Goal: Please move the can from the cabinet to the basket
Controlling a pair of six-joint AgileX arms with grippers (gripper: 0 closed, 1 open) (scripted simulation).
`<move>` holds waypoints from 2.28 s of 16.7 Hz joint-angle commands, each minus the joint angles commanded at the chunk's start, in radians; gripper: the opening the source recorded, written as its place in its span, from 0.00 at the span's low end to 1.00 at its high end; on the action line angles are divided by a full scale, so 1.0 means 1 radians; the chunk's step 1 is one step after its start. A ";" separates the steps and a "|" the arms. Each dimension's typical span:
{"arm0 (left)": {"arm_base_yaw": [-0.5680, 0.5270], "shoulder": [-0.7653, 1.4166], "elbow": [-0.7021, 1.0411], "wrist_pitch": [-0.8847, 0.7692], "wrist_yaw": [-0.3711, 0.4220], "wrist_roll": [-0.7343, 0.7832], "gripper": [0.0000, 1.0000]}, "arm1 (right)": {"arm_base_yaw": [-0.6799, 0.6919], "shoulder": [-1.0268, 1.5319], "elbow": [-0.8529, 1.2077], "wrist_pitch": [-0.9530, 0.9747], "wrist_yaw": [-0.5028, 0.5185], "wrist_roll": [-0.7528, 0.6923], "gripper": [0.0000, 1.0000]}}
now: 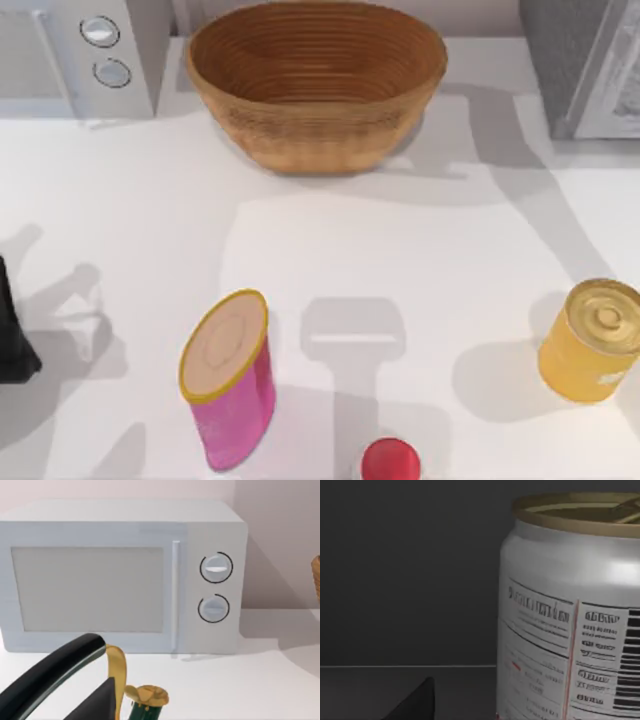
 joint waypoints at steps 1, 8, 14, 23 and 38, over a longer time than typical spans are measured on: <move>0.000 0.000 0.000 0.000 0.000 0.000 1.00 | -0.010 0.030 0.032 -0.002 -0.010 0.000 1.00; 0.000 0.000 0.000 0.000 0.000 0.000 1.00 | -0.035 0.099 0.105 -0.006 -0.034 0.000 1.00; 0.000 0.000 0.000 0.000 0.000 0.000 1.00 | -0.035 0.099 0.105 -0.006 -0.034 0.000 0.55; 0.000 0.000 0.000 0.000 0.000 0.000 1.00 | -0.035 0.099 0.105 -0.006 -0.034 0.000 0.00; 0.000 0.000 0.000 0.000 0.000 0.000 1.00 | 0.205 -0.146 0.107 -0.254 0.202 -0.003 0.00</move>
